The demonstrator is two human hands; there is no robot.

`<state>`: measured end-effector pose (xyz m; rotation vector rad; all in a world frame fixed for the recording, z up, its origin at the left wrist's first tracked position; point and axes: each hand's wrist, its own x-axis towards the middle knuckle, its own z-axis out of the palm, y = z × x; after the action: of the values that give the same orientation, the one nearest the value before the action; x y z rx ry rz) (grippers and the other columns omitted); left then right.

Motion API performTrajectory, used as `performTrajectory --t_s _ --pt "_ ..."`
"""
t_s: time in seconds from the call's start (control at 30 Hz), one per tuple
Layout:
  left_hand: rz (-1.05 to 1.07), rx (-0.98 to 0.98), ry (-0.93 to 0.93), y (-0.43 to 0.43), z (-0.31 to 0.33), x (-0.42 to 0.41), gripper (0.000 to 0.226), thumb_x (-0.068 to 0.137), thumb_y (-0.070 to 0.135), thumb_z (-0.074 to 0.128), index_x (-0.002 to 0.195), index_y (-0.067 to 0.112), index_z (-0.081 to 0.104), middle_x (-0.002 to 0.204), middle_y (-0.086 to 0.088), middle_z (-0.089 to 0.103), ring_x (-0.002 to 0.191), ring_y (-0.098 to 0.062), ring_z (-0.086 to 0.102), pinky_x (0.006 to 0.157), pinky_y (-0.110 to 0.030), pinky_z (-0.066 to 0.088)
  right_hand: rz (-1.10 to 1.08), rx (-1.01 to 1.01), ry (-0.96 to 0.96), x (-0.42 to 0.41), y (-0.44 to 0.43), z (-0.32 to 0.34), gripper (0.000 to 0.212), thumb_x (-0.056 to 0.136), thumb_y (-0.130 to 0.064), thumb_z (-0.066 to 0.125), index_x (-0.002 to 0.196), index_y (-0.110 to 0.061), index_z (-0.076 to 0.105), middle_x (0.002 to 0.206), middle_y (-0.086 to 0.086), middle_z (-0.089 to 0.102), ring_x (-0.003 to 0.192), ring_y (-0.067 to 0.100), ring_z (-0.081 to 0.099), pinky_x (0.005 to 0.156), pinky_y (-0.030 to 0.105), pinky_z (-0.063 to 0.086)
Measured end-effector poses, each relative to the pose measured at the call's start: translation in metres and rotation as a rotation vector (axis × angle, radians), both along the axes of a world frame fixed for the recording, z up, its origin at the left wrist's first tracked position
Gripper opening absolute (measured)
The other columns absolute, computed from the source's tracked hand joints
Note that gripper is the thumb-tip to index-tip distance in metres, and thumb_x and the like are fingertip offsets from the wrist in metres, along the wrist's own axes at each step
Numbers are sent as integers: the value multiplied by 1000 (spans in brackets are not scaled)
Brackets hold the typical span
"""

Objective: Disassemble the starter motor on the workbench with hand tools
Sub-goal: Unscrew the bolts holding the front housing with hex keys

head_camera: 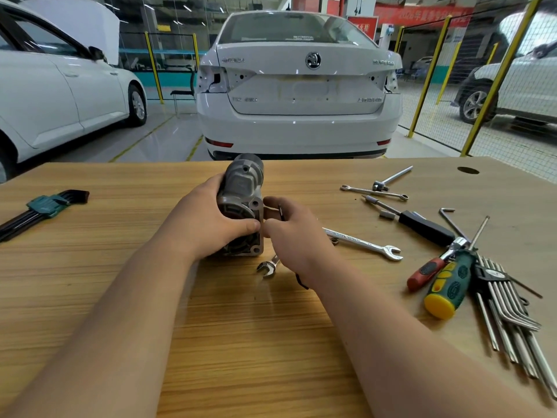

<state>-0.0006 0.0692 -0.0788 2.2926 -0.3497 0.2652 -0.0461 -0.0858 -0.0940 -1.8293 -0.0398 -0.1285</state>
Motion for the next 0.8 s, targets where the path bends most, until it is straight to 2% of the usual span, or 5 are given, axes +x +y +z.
performTrajectory --t_s 0.07,0.17,0.47,0.57,0.8 --pt "23 46 -10 -2 1 1 83 61 44 87 133 36 47 112 15 60 99 -9 56 73 -23 42 -18 77 44 1 -2 1 48 87 -9 51 132 -27 54 99 -6 65 45 -3 54 39 13 39" --pt "44 69 -15 -3 1 1 84 59 45 87 133 35 47 118 12 61 101 -12 56 76 -27 43 -29 122 48 1 -3 2 44 86 -7 49 124 -28 57 93 -2 64 34 -3 46 35 14 34" --pt "13 78 -3 -1 4 -3 94 58 48 87 139 33 43 125 11 58 106 -10 53 82 -27 42 -77 112 81 6 -4 0 31 87 -16 53 110 -36 57 101 -6 66 46 -1 52 41 17 38" --pt "8 73 2 -1 4 -4 95 59 51 86 140 31 42 128 10 57 112 -12 54 87 -29 45 -91 113 92 9 -2 0 29 89 -18 55 114 -32 60 95 -7 64 60 4 50 45 18 37" --pt "4 69 4 0 2 -2 95 65 49 84 145 30 36 135 7 53 119 -14 52 98 -35 46 -82 37 44 7 2 3 35 90 -15 51 122 -23 63 86 -9 60 66 1 49 41 8 36"
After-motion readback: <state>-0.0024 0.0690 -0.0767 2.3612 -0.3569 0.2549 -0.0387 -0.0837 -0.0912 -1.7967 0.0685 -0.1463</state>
